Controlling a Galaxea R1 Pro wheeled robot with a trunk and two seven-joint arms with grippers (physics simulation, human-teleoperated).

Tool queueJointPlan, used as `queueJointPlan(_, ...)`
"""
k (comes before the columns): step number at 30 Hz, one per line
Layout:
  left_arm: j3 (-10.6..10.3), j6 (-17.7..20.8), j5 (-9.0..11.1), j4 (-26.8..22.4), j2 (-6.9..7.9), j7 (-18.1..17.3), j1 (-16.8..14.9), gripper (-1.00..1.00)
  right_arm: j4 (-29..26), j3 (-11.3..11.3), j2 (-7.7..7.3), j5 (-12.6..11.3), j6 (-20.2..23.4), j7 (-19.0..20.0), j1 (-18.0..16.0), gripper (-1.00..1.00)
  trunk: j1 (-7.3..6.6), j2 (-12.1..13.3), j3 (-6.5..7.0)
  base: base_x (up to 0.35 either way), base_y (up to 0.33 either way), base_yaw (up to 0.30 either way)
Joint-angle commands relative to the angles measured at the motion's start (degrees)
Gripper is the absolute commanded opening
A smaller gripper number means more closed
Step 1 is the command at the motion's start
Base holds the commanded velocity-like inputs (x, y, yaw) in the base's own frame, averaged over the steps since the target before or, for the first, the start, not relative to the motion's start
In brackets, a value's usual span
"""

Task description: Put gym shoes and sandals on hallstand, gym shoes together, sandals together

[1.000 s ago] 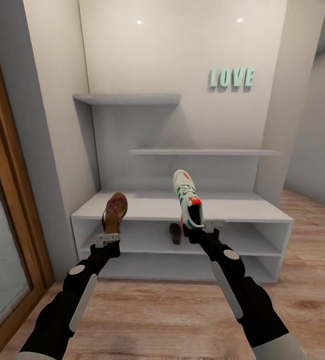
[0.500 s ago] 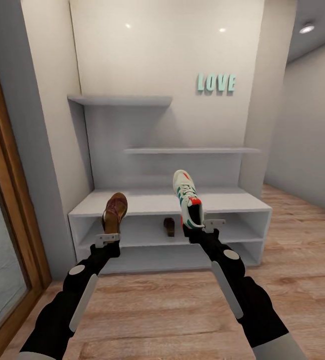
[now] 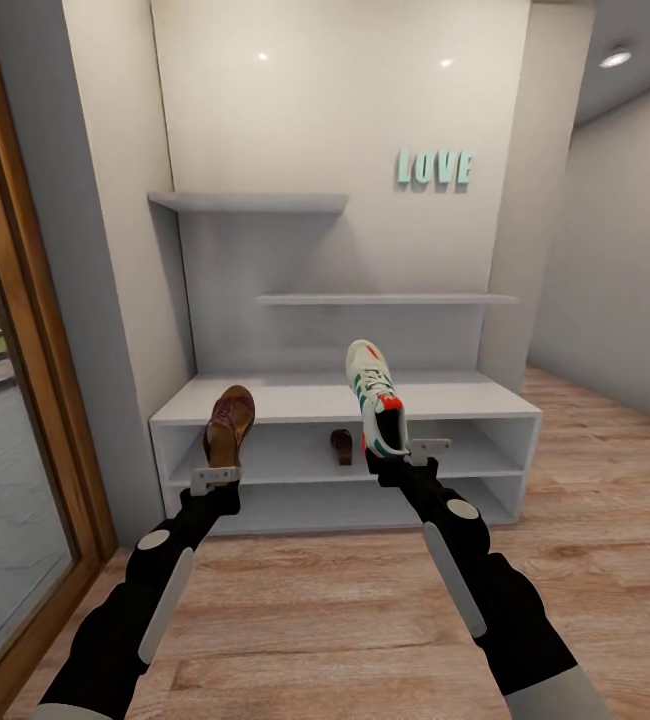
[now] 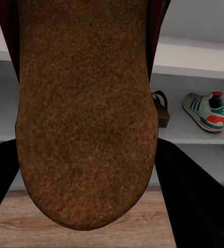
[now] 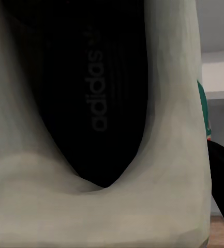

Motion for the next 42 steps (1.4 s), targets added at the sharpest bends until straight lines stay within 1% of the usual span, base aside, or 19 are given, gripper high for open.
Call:
queueJointPlan(1, -0.03, 0.30, 0.46, -0.07, 0.01, 0.18, -0.02, -1.00, -0.07, 0.09, -0.02, -0.61, 0.20, -0.55, -0.04, -1.00, -0.01, -0.03, -0.07, 0.000, 0.000, 0.000)
queueJointPlan(14, -0.05, 0.30, 0.35, -0.07, 0.01, 0.19, -0.01, -1.00, -0.28, -0.23, -0.05, -0.69, 0.19, -0.55, -0.04, -1.00, -0.01, -0.03, -0.07, 0.000, 0.000, 0.000)
queueJointPlan(17, -0.21, 0.31, 0.27, 0.83, 0.01, 0.15, -0.01, -1.00, -1.52, -0.43, -0.02, -0.68, 3.09, -0.62, -0.04, -1.00, -0.01, -0.03, -0.07, 0.000, 0.000, 0.000)
queueJointPlan(18, -0.03, 0.64, 0.42, 6.06, 0.01, 0.23, -0.34, -1.00, -2.44, -6.31, -0.06, -0.98, 3.88, -0.63, -0.04, -1.00, -0.01, -0.03, -0.07, 0.000, 0.000, 0.000)
queueJointPlan(19, 0.05, 0.69, 0.44, 9.57, 0.01, 0.25, -0.57, -1.00, -2.52, -13.45, -0.02, -1.10, 4.14, -0.64, -0.04, -1.00, -0.01, -0.03, -0.07, 0.000, 0.000, 0.000)
queueJointPlan(20, 0.07, 0.71, 0.45, 12.19, 0.01, 0.26, -0.77, -1.00, -2.57, -18.99, 0.01, -1.14, 4.81, -0.64, -0.04, -1.00, -0.01, -0.03, -0.07, 0.000, 0.000, 0.000)
queueJointPlan(21, 0.10, 0.73, 0.46, 16.16, -0.11, 0.26, -1.71, -1.00, -2.64, -27.30, 0.01, -1.18, 7.33, -0.64, -0.04, -1.00, -0.01, -0.03, -0.07, 0.000, 0.000, 0.000)
queueJointPlan(23, 0.11, 0.78, 0.42, 21.31, -1.11, 0.36, -4.18, -1.00, -2.83, -36.67, -0.01, -1.21, 13.61, -0.52, -0.04, -1.00, -0.01, -0.03, -0.07, 0.000, 0.000, 0.000)
queueJointPlan(24, 0.12, 1.10, 0.41, 23.73, -1.79, 0.42, -5.51, -1.00, -3.39, -40.19, -0.04, -1.21, 17.19, -0.47, -0.04, -1.00, -0.01, -0.03, -0.07, 0.000, 0.000, 0.000)
queueJointPlan(25, 0.12, 1.48, 0.40, 24.86, -2.10, 0.45, -6.17, -1.00, -3.82, -41.63, -0.07, -1.22, 18.85, -0.45, -0.04, -1.00, -0.01, -0.03, -0.07, 0.000, 0.000, 0.000)
queueJointPlan(26, 0.12, 2.74, 0.37, 26.74, -2.59, 0.48, -7.44, -1.00, -4.88, -43.95, -0.12, -1.22, 21.68, -0.42, -0.04, -1.00, -0.01, -0.03, -0.07, 0.000, 0.000, 0.000)
queueJointPlan(28, 0.12, 7.10, 0.25, 28.86, -3.11, 0.52, -9.60, -1.00, -6.73, -46.96, -0.37, -1.19, 24.88, -0.39, -0.04, -1.00, -0.01, -0.03, -0.07, 0.000, 0.000, 0.000)
queueJointPlan(29, 0.12, 9.46, 0.15, 29.36, -3.21, 0.52, -10.29, -1.00, -7.24, -47.89, -1.12, -1.20, 25.69, -0.39, -0.04, -1.00, -0.01, -0.03, -0.07, 0.000, 0.000, 0.000)
queueJointPlan(30, 0.12, 11.39, 0.06, 29.61, -3.25, 0.53, -10.74, -1.00, -7.54, -48.46, -2.47, -1.21, 26.29, -0.38, -0.04, -1.00, -0.01, -0.03, -0.07, 0.000, 0.000, 0.000)
queueJointPlan(31, 0.12, 12.11, 0.02, 29.65, -3.25, 0.53, -10.89, -1.00, -7.64, -48.64, -3.22, -1.21, 26.52, -0.36, -0.04, -1.00, -0.01, -0.03, -0.07, 0.000, 0.000, 0.000)
queueJointPlan(33, 0.12, 13.80, -0.08, 29.34, -3.21, 0.55, -11.27, -1.00, -7.89, -48.96, -5.67, -1.22, 27.10, -0.32, -0.04, -1.00, -0.01, -0.03, -0.07, 0.000, 0.000, 0.000)
queueJointPlan(35, 0.12, 14.57, -0.12, 28.56, -3.14, 0.57, -11.42, -1.00, -7.99, -49.08, -6.90, -1.22, 27.36, -0.34, -0.04, -1.00, -0.01, -0.03, -0.07, 0.000, 0.000, 0.000)
queueJointPlan(38, 0.12, 15.12, -0.20, 27.25, -3.02, 0.61, -11.50, -1.00, -8.04, -49.04, -8.09, -1.22, 27.49, -0.36, -0.04, -1.00, -0.01, -0.03, -0.07, 0.000, 0.000, 0.000)
queueJointPlan(42, 0.12, 15.37, -0.23, 26.53, -2.99, 0.62, -11.52, -1.00, -8.06, -49.01, -8.54, -1.23, 27.53, -0.37, -0.04, -1.00, -0.01, -0.03, -0.11, 0.000, 0.000, 0.000)
